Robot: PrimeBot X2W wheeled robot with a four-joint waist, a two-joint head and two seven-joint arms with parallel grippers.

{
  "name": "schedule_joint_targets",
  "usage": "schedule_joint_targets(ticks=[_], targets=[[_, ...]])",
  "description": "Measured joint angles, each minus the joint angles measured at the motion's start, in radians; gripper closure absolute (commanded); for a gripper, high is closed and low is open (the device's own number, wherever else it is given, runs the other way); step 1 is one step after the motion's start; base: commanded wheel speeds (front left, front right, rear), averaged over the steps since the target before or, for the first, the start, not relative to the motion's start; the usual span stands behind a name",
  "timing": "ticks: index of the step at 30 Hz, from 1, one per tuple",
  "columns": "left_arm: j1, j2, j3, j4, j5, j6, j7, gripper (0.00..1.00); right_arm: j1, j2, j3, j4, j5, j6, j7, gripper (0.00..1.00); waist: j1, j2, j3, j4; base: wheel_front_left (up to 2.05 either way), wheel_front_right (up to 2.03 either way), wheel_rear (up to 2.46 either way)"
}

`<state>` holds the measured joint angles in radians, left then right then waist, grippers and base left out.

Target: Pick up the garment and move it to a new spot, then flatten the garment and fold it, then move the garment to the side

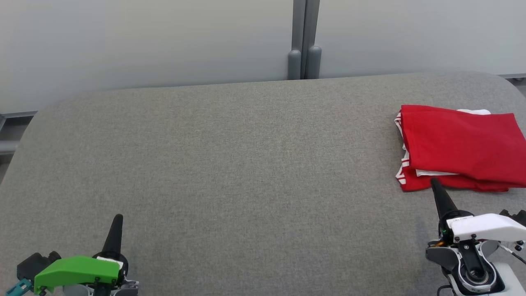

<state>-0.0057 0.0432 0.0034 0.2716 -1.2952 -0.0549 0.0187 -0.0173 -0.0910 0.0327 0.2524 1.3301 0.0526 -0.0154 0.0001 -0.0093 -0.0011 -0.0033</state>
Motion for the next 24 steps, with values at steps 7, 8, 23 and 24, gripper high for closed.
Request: schedule_joint_targets(ticks=[7, 8, 23, 24], targets=[[-0.021, 0.000, 0.023, 0.004, -0.074, -0.017, 0.024, 1.00, -0.009, 0.004, -0.028, 0.006, 0.082, 0.018, 0.018, 1.00, 0.0000, 0.0000, 0.001, 0.001, 0.00, 0.00, 0.00], [-0.021, 0.000, 0.025, 0.004, -0.083, -0.022, 0.029, 1.00, -0.014, 0.004, -0.031, 0.007, 0.092, 0.019, 0.019, 1.00, 0.0000, 0.0000, 0.001, 0.001, 0.00, 0.00, 0.00], [-0.043, -0.001, 0.062, 0.008, -0.254, -0.052, 0.075, 1.00, -0.023, 0.012, -0.091, 0.015, 0.265, 0.053, 0.062, 1.00, 0.0000, 0.0000, 0.003, 0.003, 0.00, 0.00, 0.00], [-0.045, -0.002, 0.064, 0.009, -0.263, -0.055, 0.081, 1.00, -0.025, 0.012, -0.094, 0.015, 0.275, 0.053, 0.065, 1.00, 0.0000, 0.0000, 0.003, 0.003, 0.00, 0.00, 0.00]])
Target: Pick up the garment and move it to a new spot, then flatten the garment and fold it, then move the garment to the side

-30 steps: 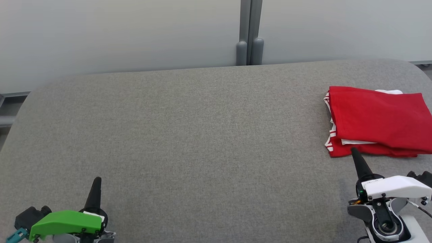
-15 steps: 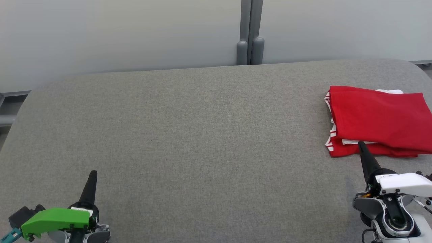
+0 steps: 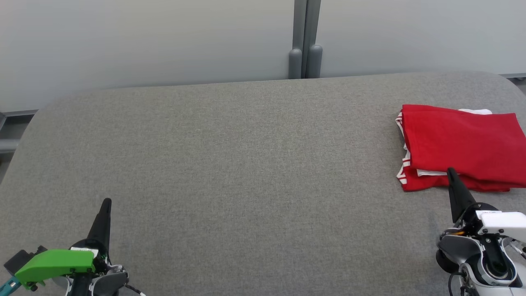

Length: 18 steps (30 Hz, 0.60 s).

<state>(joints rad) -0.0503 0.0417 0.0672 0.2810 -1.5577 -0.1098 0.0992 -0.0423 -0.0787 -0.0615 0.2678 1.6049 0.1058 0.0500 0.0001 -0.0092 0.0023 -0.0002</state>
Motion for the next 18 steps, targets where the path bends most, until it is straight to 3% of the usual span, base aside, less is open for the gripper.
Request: schedule_joint_targets(ticks=[18], targets=[[-0.011, 0.000, 0.011, 0.000, -0.045, -0.010, 0.010, 1.00, -0.012, 0.002, -0.017, 0.006, 0.044, 0.008, 0.014, 1.00, 0.0000, 0.0000, 0.000, 0.000, 0.00, 0.00, 0.00]])
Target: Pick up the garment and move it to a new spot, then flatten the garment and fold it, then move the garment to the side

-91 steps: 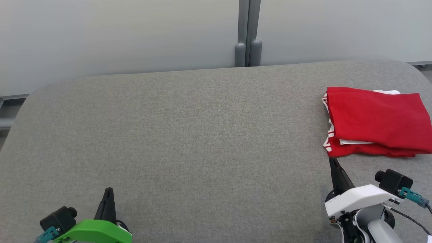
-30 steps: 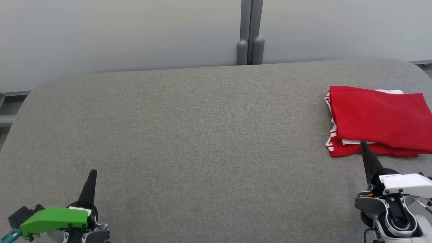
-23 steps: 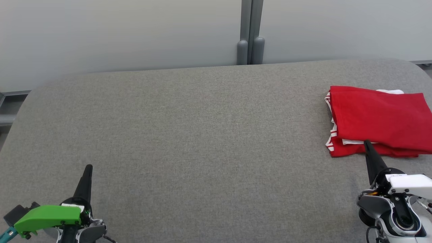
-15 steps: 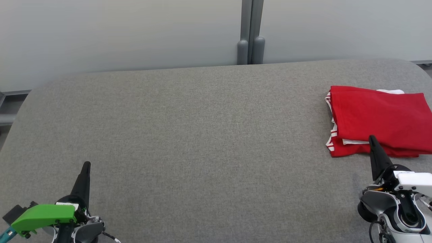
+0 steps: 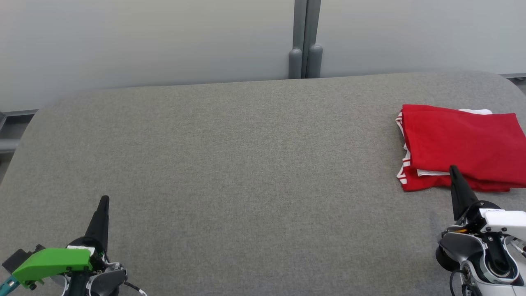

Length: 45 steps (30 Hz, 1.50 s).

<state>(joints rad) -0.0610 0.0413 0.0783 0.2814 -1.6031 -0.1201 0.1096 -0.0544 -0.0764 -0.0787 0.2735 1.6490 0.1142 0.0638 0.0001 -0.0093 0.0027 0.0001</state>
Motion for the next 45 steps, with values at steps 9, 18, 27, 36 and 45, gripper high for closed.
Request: schedule_joint_targets(ticks=[9, 18, 27, 36, 45], targets=[[0.000, 0.000, 0.001, 0.000, 0.000, 0.000, 0.000, 1.00, 0.000, 0.001, 0.000, 0.002, 0.000, 0.000, 0.000, 1.00, -0.0001, 0.0000, 0.000, 0.000, 0.00, 0.00, 0.00], [0.000, 0.000, 0.001, 0.000, 0.000, 0.000, 0.000, 1.00, 0.000, 0.002, -0.001, 0.003, 0.000, 0.000, 0.000, 1.00, -0.0001, 0.0000, 0.000, 0.000, 0.00, 0.00, 0.00], [0.000, 0.000, 0.002, -0.001, 0.000, 0.000, 0.000, 1.00, 0.000, 0.003, -0.002, 0.005, 0.000, 0.000, 0.000, 1.00, 0.0000, 0.0000, 0.000, 0.000, 0.00, 0.00, 0.00], [0.000, 0.000, 0.002, -0.001, 0.000, 0.000, 0.000, 1.00, 0.000, 0.004, -0.002, 0.007, 0.000, 0.000, 0.000, 1.00, 0.0000, 0.0000, 0.000, 0.000, 0.00, 0.00, 0.00], [0.000, 0.000, 0.002, -0.001, 0.000, 0.000, 0.000, 1.00, 0.000, 0.005, -0.003, 0.007, 0.000, 0.000, 0.000, 1.00, -0.0001, 0.0000, 0.000, 0.000, 0.00, 0.00, 0.00]])
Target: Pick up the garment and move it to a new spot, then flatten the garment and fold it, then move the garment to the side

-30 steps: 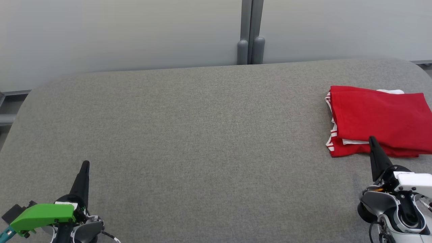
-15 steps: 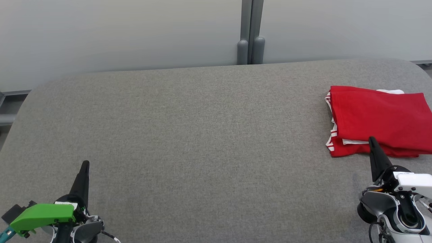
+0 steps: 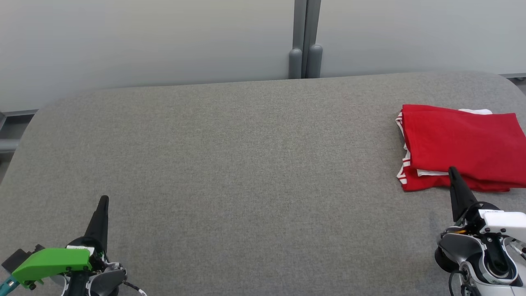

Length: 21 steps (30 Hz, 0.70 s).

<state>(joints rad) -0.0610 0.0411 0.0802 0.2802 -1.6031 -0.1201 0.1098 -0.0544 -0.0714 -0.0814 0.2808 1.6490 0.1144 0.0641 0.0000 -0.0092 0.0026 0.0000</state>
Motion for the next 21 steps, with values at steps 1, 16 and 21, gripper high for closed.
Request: schedule_joint_targets(ticks=[1, 16, 21], targets=[[0.000, 0.000, 0.000, 0.000, 0.000, 0.000, 0.000, 1.00, 0.000, 0.000, 0.000, 0.000, 0.000, 0.000, 0.000, 1.00, 0.0000, 0.0000, 0.000, 0.000, 0.00, 0.00, 0.00], [0.000, 0.000, 0.000, -0.001, 0.000, 0.000, 0.000, 1.00, 0.000, 0.000, -0.001, 0.001, 0.000, 0.000, 0.003, 1.00, 0.0000, 0.0000, 0.000, 0.000, 0.00, 0.00, 0.00], [0.000, 0.000, 0.000, -0.001, 0.000, 0.000, 0.000, 1.00, 0.000, 0.000, -0.001, 0.001, 0.000, 0.000, 0.003, 1.00, 0.0000, 0.0000, 0.000, 0.000, 0.00, 0.00, 0.00]])
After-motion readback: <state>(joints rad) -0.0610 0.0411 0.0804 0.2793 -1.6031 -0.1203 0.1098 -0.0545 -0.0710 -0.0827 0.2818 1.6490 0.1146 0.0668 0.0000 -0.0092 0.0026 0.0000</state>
